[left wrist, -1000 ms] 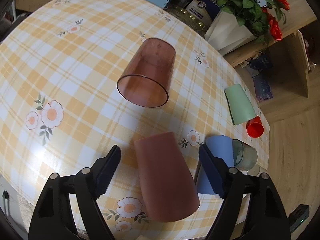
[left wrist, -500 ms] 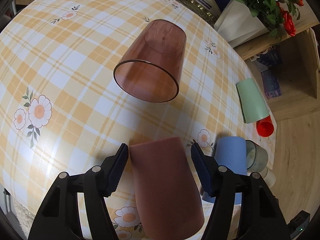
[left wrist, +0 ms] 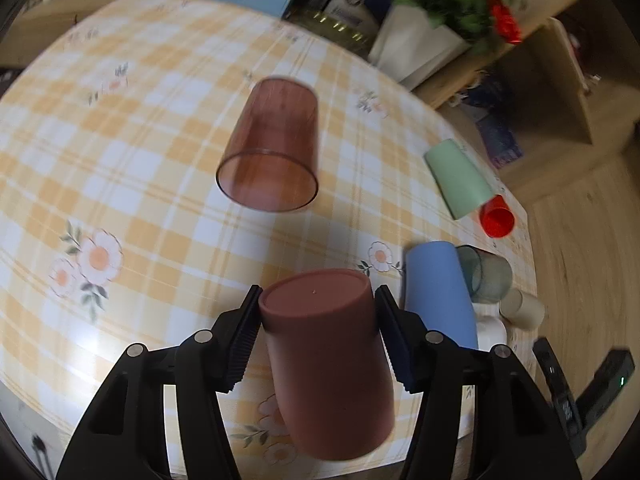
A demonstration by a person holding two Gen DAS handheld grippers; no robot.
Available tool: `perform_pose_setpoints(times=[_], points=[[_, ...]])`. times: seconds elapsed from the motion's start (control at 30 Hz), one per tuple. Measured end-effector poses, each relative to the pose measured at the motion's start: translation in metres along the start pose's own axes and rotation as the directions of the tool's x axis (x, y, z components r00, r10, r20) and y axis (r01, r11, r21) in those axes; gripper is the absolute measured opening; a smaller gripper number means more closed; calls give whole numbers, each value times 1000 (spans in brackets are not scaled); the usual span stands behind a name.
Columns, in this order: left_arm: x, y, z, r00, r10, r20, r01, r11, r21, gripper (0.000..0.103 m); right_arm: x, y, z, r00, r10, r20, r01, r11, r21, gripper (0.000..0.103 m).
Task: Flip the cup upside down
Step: 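Rotate the pink cup with the left tool so its base faces up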
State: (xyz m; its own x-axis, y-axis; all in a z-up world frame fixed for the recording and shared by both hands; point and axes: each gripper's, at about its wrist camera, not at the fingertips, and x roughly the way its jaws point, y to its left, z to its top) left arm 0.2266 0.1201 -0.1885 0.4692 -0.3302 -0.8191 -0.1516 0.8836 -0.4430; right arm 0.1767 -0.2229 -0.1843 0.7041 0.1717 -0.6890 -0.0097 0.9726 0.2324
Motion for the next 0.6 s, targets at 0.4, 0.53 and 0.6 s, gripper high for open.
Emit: perform_pose_setpoints(times=[0.4, 0.53, 0.6], points=[[-56, 11, -18, 975, 87, 205, -118, 982, 148, 53, 4, 12, -6, 1000, -2, -29, 1, 1000, -30, 88], [-57, 13, -13, 963, 129, 238, -169, 973, 156, 53, 3, 13, -7, 1000, -11, -26, 10, 999, -34, 88], [-57, 13, -12, 959, 141, 247, -185, 969, 163, 53, 2, 12, -6, 1000, -16, -25, 15, 999, -29, 88]])
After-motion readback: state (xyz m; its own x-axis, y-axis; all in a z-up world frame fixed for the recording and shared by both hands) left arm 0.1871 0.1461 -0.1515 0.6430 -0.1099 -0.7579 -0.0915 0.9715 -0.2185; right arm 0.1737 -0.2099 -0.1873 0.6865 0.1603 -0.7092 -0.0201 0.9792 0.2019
